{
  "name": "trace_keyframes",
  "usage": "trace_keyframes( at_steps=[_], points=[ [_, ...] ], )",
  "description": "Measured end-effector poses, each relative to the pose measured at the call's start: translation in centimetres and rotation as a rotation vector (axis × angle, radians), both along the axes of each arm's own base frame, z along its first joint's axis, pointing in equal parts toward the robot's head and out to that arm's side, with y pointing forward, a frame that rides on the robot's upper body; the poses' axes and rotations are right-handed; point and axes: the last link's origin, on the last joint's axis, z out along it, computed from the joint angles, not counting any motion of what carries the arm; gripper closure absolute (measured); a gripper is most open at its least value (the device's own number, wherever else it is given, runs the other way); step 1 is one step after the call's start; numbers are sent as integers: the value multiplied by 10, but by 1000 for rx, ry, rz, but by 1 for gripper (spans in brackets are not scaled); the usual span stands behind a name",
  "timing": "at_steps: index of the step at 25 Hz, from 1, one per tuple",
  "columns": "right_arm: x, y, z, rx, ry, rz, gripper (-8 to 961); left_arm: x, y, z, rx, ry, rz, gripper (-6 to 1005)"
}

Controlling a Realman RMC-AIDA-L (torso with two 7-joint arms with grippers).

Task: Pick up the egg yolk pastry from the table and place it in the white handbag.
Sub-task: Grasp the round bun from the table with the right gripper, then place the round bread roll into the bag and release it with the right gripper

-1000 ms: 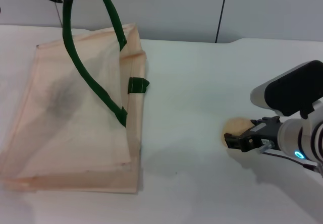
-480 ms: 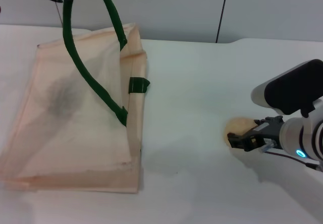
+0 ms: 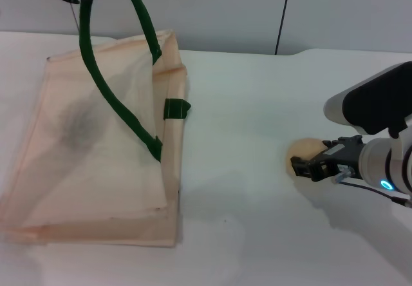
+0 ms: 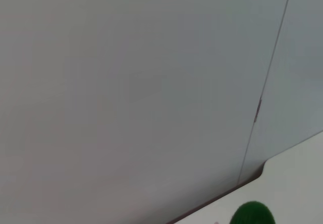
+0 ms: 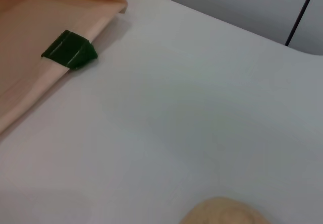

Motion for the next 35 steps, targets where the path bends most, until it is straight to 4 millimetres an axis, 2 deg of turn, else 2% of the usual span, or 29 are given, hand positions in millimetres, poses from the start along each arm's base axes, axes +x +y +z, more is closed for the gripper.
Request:
trace_keyframes(
  at_steps=[9,12,18,27,31,35],
  points=[
    [-2,0,1,0,-7,8,286,1,-1,2,8,3,-5,879],
    [-6,2,3,10,-8,28,290,7,-3,4,4,-8,-28,879],
    [-21,9,15,50,33,95,297,28,-13,13,10,-10,-110,880],
    [-46,18,11,56,80,202,302,46,-17,19,-1,-24,-162,879],
    [-54,14,7,40,98,240,303,48,-18,19,-2,-24,-169,879],
    [-71,2,-4,-8,112,308,305,49,-19,20,0,-22,-172,879]
  ],
)
